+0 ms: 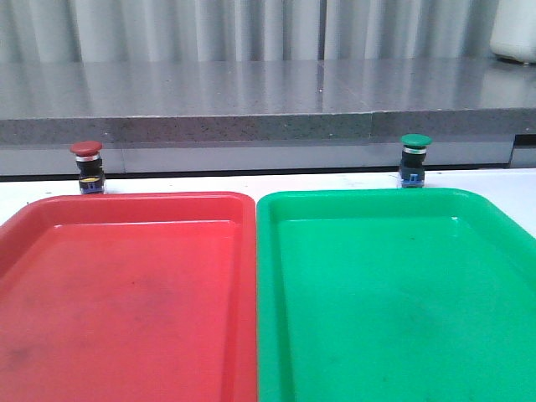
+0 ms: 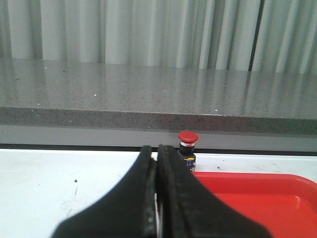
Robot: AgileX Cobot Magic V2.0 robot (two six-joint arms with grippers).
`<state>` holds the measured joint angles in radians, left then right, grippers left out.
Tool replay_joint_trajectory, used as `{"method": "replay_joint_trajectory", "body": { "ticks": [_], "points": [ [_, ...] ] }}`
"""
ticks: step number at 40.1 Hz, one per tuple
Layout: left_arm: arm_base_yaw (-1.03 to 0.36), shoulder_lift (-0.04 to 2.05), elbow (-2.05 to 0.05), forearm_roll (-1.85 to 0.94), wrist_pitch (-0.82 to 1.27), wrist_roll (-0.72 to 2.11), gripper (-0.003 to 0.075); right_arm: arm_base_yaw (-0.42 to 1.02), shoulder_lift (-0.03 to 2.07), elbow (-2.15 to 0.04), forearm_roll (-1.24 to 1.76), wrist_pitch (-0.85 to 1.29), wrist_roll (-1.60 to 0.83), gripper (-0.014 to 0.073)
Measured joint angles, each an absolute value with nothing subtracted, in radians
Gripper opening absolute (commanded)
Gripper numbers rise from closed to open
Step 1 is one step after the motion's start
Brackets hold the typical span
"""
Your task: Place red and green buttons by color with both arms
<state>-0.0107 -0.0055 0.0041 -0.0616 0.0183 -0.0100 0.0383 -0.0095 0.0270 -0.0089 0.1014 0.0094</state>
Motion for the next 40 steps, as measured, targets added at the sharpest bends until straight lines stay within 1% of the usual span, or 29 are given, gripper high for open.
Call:
{"method": "replay_joint_trajectory", "body": {
  "ticks": [28, 40],
  "points": [
    [-0.011, -0.005, 0.004, -0.062, 0.018, -0.01, -0.002, 0.038, -0.01, 0.027, -0.009, 0.101, 0.009, -0.007],
    [-0.011, -0.005, 0.004, -0.066, -0.024, -0.01, -0.002, 0.038, -0.01, 0.027, -0.009, 0.075, 0.009, -0.007]
  ]
}}
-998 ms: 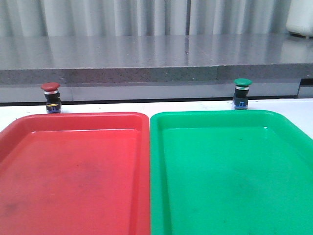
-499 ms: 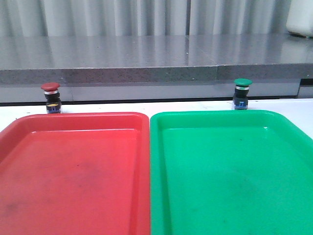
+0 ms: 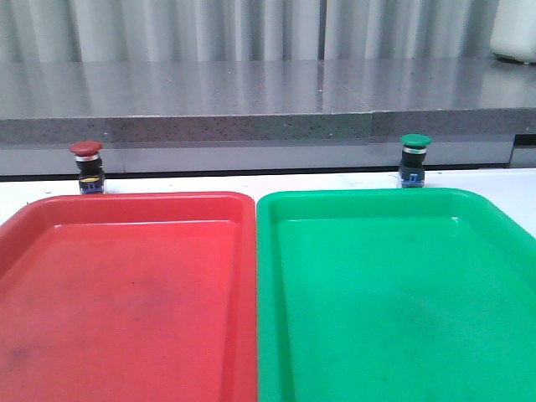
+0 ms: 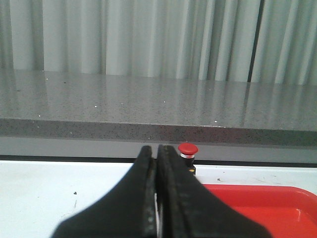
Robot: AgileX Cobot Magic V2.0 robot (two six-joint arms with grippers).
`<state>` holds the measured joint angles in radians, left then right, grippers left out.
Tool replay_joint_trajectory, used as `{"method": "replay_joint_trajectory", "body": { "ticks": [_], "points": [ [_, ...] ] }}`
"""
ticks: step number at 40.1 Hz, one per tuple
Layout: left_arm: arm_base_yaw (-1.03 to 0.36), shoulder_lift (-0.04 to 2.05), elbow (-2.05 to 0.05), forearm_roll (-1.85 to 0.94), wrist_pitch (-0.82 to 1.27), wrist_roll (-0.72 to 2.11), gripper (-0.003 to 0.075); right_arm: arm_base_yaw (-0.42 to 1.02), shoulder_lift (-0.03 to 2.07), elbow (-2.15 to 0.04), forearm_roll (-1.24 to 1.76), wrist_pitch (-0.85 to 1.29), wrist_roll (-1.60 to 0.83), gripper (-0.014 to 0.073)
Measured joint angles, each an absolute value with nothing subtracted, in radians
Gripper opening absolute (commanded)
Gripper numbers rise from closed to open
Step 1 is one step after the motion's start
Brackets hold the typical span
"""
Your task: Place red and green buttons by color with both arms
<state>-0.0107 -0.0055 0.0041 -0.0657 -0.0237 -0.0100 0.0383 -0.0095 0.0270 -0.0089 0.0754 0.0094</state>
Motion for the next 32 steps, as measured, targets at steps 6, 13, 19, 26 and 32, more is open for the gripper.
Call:
{"method": "replay_joint_trajectory", "body": {
  "ticks": [6, 13, 19, 26, 32],
  "points": [
    [-0.011, -0.005, -0.021, -0.103, -0.011, -0.01, -0.002, 0.038, -0.01, -0.032, -0.009, 0.106, 0.009, -0.007],
    [-0.011, -0.005, -0.193, -0.11, 0.09, -0.01, -0.002, 0.038, -0.01, -0.188, -0.009, 0.224, 0.009, -0.007],
    [-0.011, 0.044, -0.409, -0.1, 0.247, -0.01, -0.002, 0.038, 0.057, -0.346, -0.017, 0.351, 0.009, -0.007],
    [-0.011, 0.208, -0.629, -0.094, 0.423, -0.01, -0.002, 0.038, 0.211, -0.492, -0.017, 0.492, 0.009, -0.007],
    [-0.011, 0.333, -0.683, -0.092, 0.546, -0.008, -0.002, 0.038, 0.333, -0.532, -0.017, 0.561, 0.009, -0.007]
  ]
}}
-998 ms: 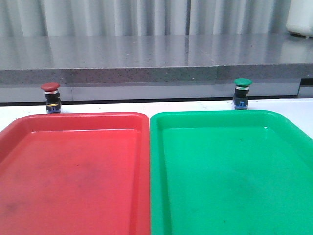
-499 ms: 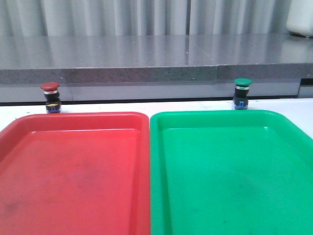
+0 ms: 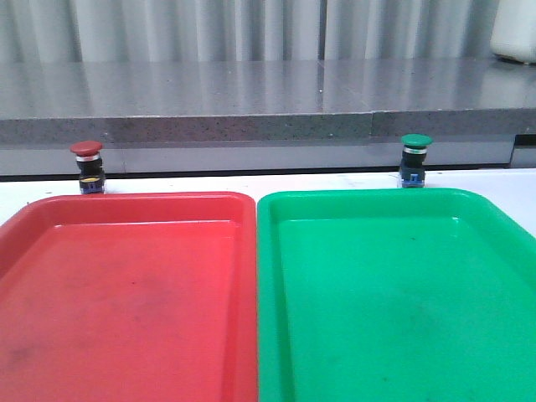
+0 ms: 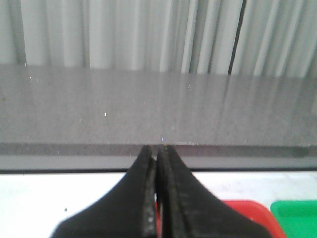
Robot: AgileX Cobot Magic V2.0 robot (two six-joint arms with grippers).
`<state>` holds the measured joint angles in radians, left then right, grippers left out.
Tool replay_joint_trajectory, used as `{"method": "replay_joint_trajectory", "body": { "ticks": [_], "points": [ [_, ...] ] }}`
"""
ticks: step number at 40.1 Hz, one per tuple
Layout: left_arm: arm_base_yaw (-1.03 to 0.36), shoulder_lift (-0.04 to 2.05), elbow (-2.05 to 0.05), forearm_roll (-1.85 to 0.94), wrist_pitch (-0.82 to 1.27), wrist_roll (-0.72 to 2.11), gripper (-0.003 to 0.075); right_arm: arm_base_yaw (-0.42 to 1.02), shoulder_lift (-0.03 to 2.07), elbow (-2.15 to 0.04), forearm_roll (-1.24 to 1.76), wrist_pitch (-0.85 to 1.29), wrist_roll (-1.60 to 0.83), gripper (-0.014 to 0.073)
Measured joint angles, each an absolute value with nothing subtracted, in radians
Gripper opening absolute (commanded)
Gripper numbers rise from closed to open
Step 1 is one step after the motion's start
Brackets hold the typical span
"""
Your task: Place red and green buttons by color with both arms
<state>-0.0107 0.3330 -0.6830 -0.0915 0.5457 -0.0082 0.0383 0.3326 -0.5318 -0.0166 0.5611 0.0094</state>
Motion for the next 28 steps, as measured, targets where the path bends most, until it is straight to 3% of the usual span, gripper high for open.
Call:
{"method": "replay_joint_trajectory", "body": {
  "ticks": [14, 16, 19, 22, 25, 28],
  "points": [
    [-0.011, 0.504, -0.666, -0.091, 0.624, -0.008, -0.002, 0.038, 0.489, -0.532, -0.017, 0.596, 0.009, -0.0062],
    [-0.011, 0.522, -0.662, -0.091, 0.628, -0.008, -0.0018, 0.038, 0.501, -0.532, -0.017, 0.596, 0.009, -0.0029],
    [-0.011, 0.548, -0.66, -0.091, 0.63, -0.008, 0.001, 0.038, 0.514, -0.532, -0.017, 0.596, 0.009, 0.0087],
    [-0.011, 0.574, -0.66, -0.091, 0.63, -0.008, 0.015, 0.038, 0.526, -0.532, -0.017, 0.596, 0.0, 0.0288],
    [-0.011, 0.598, -0.66, -0.091, 0.623, -0.008, 0.0344, 0.038, 0.533, -0.532, -0.017, 0.596, 0.0, 0.049],
    [-0.011, 0.618, -0.66, -0.091, 0.612, -0.007, 0.0489, 0.038, 0.535, -0.532, -0.017, 0.594, -0.005, 0.0612]
  ]
}}
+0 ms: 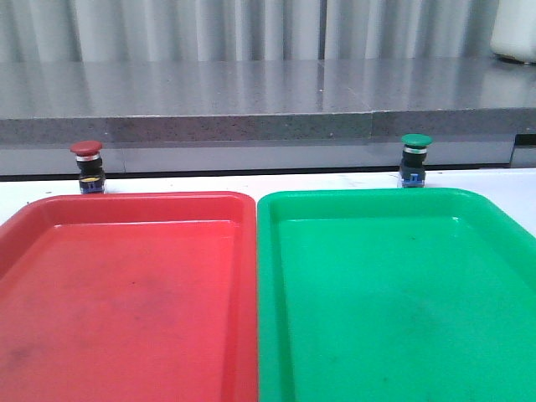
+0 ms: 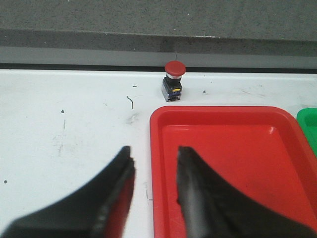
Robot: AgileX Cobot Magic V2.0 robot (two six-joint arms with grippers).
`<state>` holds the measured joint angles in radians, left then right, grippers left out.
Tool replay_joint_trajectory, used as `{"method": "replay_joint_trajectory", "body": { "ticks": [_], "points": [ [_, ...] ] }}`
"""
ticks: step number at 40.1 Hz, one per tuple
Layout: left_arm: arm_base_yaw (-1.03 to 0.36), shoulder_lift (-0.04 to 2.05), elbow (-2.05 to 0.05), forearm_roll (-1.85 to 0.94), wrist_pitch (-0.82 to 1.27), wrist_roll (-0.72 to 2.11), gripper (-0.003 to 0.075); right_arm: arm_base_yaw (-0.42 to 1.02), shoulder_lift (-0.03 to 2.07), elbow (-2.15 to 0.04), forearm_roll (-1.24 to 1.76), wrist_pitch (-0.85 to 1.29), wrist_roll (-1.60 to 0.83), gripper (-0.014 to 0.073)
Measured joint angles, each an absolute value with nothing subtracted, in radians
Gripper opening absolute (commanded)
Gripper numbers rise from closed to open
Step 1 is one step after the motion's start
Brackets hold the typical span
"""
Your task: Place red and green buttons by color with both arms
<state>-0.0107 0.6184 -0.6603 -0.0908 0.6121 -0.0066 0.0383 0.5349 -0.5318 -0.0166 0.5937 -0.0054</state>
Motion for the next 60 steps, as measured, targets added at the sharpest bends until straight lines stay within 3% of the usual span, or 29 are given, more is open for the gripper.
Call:
{"method": "replay_joint_trajectory", "body": {
  "ticks": [2, 4, 18, 41, 60],
  "points": [
    [-0.011, 0.635, -0.66, -0.091, 0.597, -0.007, 0.0559, 0.038, 0.535, -0.532, -0.017, 0.594, -0.007, 0.0651],
    [-0.011, 0.652, -0.66, -0.091, 0.576, -0.007, 0.0579, 0.038, 0.535, -0.532, -0.017, 0.594, -0.007, 0.0657],
    [-0.074, 0.919, -0.784, -0.093, 0.533, -0.007, 0.0574, 0.038, 0.535, -0.532, -0.017, 0.594, -0.009, 0.0651],
    [-0.115, 1.664, -1.273, -0.094, 0.549, 0.0, 0.0574, 0.038, 0.535, -0.532, -0.017, 0.594, -0.009, 0.0651],
    [-0.115, 2.007, -1.535, -0.09, 0.56, 0.0, 0.0574, 0.038, 0.535, -0.532, -0.017, 0.594, -0.009, 0.0651]
  ]
}}
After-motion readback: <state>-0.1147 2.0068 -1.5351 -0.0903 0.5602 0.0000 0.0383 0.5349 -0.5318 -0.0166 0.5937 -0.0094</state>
